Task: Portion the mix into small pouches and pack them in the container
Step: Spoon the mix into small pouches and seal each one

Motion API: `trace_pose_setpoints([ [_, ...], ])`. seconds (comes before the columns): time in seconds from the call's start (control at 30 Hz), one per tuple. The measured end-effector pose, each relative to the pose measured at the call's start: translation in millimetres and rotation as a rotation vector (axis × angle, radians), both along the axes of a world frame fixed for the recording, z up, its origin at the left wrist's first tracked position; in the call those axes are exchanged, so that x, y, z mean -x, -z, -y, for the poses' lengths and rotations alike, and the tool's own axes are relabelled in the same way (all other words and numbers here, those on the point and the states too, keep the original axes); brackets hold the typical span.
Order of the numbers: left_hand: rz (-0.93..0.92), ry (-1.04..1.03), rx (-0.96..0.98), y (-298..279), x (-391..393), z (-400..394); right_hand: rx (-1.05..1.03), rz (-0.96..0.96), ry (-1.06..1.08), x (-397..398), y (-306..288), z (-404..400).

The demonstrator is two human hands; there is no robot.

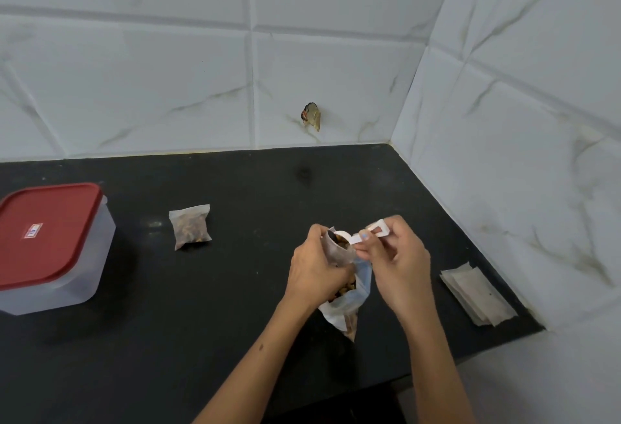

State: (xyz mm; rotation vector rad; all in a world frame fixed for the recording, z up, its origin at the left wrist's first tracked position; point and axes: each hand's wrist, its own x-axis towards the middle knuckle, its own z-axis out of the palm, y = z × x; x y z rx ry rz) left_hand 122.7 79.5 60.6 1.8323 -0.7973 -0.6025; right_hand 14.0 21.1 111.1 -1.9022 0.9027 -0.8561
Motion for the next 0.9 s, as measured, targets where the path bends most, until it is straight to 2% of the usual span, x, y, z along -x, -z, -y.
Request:
trace_pose_setpoints([
  [0.07,-0.029,-0.005,0.048,0,-2,-2,0.154,-0.098,-0.129,3,-4,0],
  [0.17,-0.042,-0.024,0.100,-1,-5,-3,0.257,-0.129,-0.229,4,-7,-2],
  [0.37,-0.048,-0.055,0.123,-2,-7,-4,0.362,-0.075,-0.179,2,-16,-7],
  [0.53,-0.037,-0.059,0.203,-7,-6,-10,0.226,-0.075,-0.266,2,-21,-11],
  [0.6,-0.013,-0.067,0.196,-8,-5,-11,0.155,0.048,-0.160,1,-23,-14],
  [0.73,0.017,-0.104,0.174,-7,-9,-16,-0.186,0.404,0.163,-3,-24,-9],
  [0.8,0.010,-0.127,0.169,-4,-14,-21,-0.253,0.357,0.242,-2,-13,-1],
  [0.9,0.008,-0.139,0.128,5,-22,-26,-0.183,0.033,0.242,-3,18,7],
])
